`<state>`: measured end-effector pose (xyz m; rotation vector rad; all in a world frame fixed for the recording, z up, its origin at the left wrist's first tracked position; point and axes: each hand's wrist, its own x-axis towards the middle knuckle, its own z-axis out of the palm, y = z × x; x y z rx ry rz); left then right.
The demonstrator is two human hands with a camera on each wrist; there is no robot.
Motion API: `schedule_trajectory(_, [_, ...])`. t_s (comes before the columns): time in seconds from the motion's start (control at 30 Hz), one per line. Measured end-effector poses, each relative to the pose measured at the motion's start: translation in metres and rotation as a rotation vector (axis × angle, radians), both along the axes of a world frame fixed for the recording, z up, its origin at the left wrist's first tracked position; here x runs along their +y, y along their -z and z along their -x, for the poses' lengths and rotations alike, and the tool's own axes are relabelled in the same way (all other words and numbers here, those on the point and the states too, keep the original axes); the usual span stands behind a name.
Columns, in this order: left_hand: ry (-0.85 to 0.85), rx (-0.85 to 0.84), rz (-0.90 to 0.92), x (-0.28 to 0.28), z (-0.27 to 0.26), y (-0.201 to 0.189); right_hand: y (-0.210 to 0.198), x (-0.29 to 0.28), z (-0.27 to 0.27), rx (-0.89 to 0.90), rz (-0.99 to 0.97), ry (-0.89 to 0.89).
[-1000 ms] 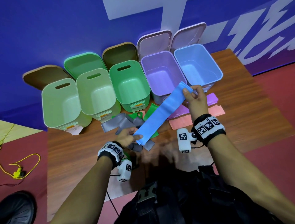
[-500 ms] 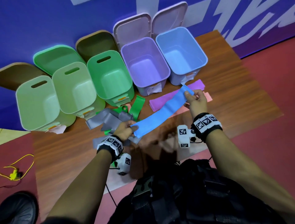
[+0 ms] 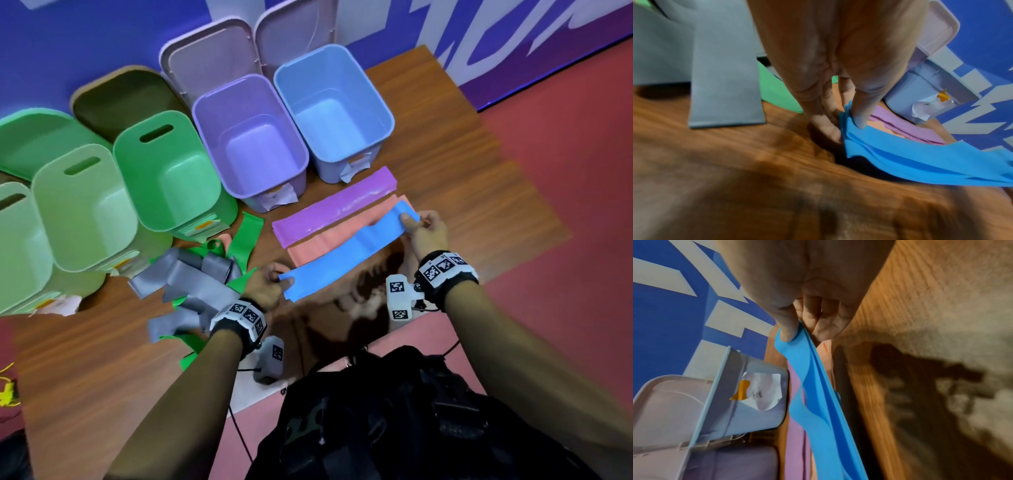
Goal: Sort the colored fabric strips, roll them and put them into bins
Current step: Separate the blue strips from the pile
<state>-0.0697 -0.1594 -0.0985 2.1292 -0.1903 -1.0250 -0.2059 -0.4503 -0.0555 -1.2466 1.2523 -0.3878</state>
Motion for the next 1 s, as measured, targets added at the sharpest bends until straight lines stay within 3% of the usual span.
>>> schedule_trajectory(0.37, [-0.051, -0.029, -0.169, -0.035, 0.007, 0.018, 0.038, -0.041, 0.012, 0.234, 0.046, -0.105])
schedule_trajectory(0.57, [-0.041, -0.028, -0.155, -0.037, 0.009, 0.018, 0.046, -0.045, 0.013, 0.240, 0.068, -0.103])
schedule_trajectory(0.83, [-0.157, 0.164, -0.084, -0.037, 0.016, 0.021, 0.051, -0.049, 0.017, 0.182, 0.028, -0.045])
schedule_trajectory(1.0, [-0.075, 0.088, -0.091, -0.035, 0.017, 0.019, 0.058, -0.052, 0.022, 0.187, -0.023, -0.006])
